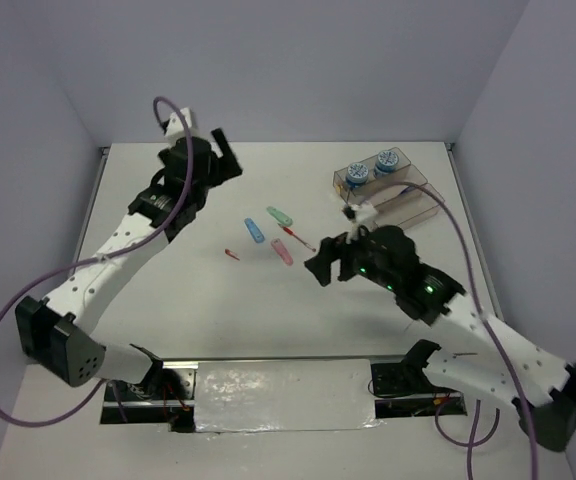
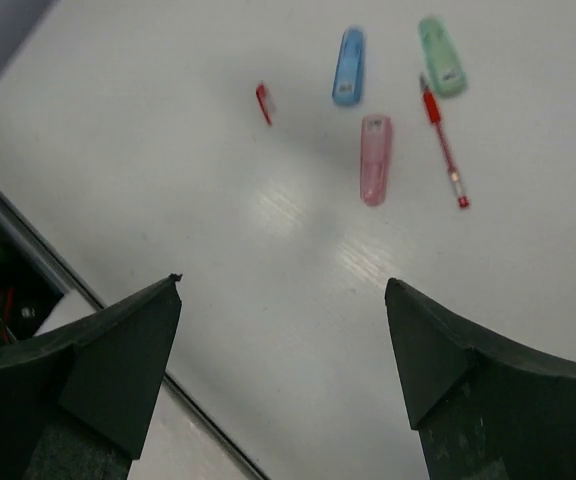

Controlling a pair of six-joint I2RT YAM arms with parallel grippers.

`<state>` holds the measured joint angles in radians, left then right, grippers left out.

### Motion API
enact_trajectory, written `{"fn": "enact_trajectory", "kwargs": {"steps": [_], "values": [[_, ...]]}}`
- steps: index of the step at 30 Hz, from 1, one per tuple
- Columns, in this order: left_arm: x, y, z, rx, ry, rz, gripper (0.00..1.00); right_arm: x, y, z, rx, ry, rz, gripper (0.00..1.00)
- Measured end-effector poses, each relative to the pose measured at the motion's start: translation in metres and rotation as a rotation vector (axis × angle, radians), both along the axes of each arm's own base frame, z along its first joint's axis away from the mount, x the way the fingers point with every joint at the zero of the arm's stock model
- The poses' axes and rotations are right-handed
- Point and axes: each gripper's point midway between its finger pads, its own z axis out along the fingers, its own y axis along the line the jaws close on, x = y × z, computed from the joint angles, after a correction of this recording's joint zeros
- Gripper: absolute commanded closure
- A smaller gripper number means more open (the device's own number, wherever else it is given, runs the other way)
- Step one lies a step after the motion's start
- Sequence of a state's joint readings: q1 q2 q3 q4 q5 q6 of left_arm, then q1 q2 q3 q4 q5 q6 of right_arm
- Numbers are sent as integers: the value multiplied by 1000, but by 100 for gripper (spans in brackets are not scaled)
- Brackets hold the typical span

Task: Sort the stationery into containers
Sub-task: Pick up the pen from the center of the board.

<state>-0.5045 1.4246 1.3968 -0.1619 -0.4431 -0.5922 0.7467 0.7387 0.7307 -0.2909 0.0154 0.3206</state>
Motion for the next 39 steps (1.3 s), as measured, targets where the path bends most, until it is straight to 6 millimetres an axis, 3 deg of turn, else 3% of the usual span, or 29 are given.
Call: {"fn": "enact_trajectory", "kwargs": {"steps": [3, 6, 8, 11, 13, 15, 18, 20, 26, 32, 36, 39], "values": [[-42, 62, -58, 60, 234, 229, 1, 31, 32, -32, -155, 101, 102, 10], [-85, 94, -112, 158, 441, 343, 1, 76, 52, -53, -292, 162, 166, 10], [-112, 109, -132, 217, 537, 368, 1, 115, 61, -64, -381, 161, 169, 10], [-143, 122, -134, 250, 573, 348, 1, 172, 64, -88, -542, 166, 146, 12], [-159, 127, -124, 240, 531, 290, 1, 202, 66, -108, -641, 169, 158, 14], [-172, 130, -113, 228, 466, 236, 1, 220, 65, -134, -726, 180, 194, 15], [-184, 134, -113, 233, 406, 177, 1, 214, 49, -177, -850, 253, 277, 16], [-186, 132, -122, 250, 416, 147, 1, 206, 42, -193, -896, 290, 328, 19], [-180, 119, -150, 319, 503, 54, 1, 195, 39, -197, -923, 314, 397, 25], [-178, 113, -144, 297, 472, 27, 1, 183, 36, -214, -919, 349, 435, 28], [-177, 112, -141, 288, 458, 22, 1, 179, 36, -220, -917, 362, 449, 51], [-177, 112, -143, 300, 464, 13, 1, 177, 38, -221, -907, 365, 458, 62]]}}
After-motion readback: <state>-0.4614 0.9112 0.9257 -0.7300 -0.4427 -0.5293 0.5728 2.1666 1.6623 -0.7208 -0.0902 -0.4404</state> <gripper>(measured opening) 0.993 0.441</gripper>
